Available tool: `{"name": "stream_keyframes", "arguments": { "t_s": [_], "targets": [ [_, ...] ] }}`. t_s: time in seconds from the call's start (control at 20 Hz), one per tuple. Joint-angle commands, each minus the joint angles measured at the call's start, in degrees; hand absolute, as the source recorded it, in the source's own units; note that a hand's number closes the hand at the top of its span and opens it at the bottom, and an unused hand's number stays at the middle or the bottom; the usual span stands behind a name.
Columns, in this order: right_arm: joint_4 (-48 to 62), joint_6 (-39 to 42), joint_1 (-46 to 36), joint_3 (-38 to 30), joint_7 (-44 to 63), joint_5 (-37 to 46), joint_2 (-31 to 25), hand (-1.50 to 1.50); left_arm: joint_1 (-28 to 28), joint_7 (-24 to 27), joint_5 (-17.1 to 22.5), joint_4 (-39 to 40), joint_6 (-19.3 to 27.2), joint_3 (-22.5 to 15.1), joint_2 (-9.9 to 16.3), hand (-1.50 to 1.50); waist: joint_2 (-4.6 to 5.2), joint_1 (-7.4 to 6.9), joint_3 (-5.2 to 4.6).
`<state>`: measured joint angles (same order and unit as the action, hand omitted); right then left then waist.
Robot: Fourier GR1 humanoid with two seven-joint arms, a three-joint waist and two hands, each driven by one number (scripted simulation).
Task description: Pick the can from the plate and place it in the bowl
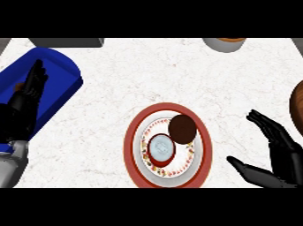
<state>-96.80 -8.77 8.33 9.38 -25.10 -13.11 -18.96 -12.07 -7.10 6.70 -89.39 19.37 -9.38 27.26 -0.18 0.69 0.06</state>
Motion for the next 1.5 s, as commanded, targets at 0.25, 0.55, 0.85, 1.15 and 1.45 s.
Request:
{"name": "stream_keyframes", "arguments": {
  "t_s": [0.25, 0.55, 0.85, 1.15, 1.45],
  "targets": [
    [-16.3, -1.2, 3.5, 6.7, 17.5, 15.5, -11.1, -1.5, -1.7, -2.5, -2.1, -0.5, 0.2, 0.0, -1.1, 0.0, 0.02, -0.57, -0.21],
    [-21.5, 4.6, -4.2, 9.7, 38.0, 22.1, -18.6, -1.5, -1.8, -2.0, -4.1, 0.0, 0.6, -1.6, -2.6, 0.0, 0.25, -0.94, -0.23],
    [-21.7, 10.7, -18.9, 21.4, 57.1, 26.1, -12.1, -1.5, -1.8, -1.6, -4.3, -0.5, -0.5, -0.6, -2.6, 0.0, 0.27, -1.96, -0.19],
    [-14.5, 18.2, -28.5, 23.8, 64.3, 24.6, -4.7, -1.5, -0.2, -0.5, -4.7, -0.5, -2.2, 1.7, -2.6, 0.0, 0.19, -1.52, -0.1],
    [-11.2, 23.2, -32.6, 26.7, 74.3, 25.7, 1.5, -1.5, -6.2, -6.6, -7.1, 0.8, -1.6, 1.4, -4.9, 0.0, 0.15, -0.84, -0.08]
  ]
}}
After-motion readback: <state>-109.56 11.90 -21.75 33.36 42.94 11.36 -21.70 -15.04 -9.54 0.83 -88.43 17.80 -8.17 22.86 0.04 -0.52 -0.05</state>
